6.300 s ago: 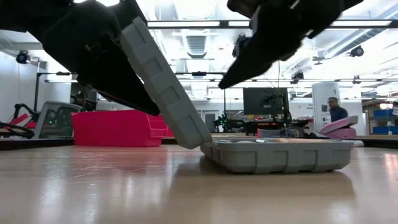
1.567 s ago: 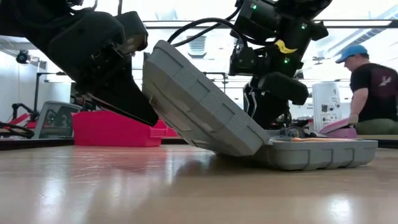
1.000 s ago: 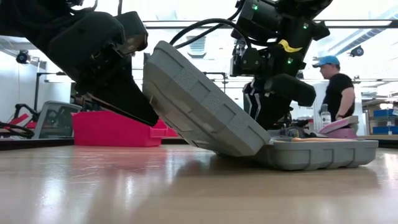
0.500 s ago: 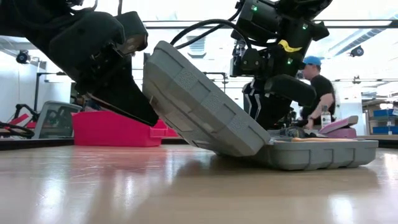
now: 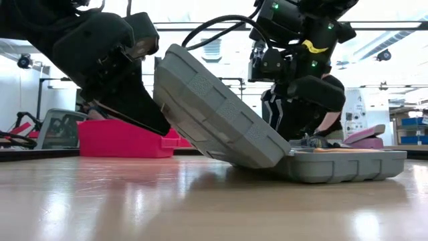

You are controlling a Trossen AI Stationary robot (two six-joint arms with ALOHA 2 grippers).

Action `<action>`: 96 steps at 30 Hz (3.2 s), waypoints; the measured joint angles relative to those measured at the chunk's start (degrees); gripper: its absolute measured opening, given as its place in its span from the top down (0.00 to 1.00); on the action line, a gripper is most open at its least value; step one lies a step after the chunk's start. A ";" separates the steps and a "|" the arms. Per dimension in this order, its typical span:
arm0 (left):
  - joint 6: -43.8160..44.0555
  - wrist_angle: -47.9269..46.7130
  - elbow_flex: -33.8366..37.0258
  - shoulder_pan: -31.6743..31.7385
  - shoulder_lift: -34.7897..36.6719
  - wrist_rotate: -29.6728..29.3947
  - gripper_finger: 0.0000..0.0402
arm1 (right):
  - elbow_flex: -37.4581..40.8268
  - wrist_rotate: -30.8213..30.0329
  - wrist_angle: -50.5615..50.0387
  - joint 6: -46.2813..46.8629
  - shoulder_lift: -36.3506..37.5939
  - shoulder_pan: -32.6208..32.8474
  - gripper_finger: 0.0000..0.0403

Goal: Prefit tool cases
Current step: Remove the yellow hammer from the prefit tool case to the table

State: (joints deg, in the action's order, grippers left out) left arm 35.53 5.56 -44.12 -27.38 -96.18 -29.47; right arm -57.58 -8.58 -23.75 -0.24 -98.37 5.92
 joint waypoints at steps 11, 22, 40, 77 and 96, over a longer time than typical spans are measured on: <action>0.00 0.00 0.00 0.00 0.00 0.01 0.65 | 0.50 -0.48 0.01 -1.24 0.00 -1.14 0.69; 0.00 0.13 0.00 -0.02 0.02 0.00 0.65 | 0.63 -0.62 0.38 -0.89 0.00 -1.25 0.70; -0.02 0.44 0.00 0.00 0.02 0.00 0.65 | 0.63 0.00 0.69 -0.48 -0.78 -1.19 0.78; -0.44 0.70 0.00 -0.02 0.04 -0.06 0.65 | -1.78 -0.18 5.61 -2.54 -7.21 -1.65 0.90; -0.28 0.85 0.00 -0.06 0.04 -0.02 0.65 | -6.37 -0.06 -0.88 -3.62 -5.44 -1.47 1.00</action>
State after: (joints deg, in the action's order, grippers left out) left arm 35.24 6.41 -44.12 -27.44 -96.14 -29.50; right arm -63.95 -8.64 -24.62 -3.86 -103.81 4.45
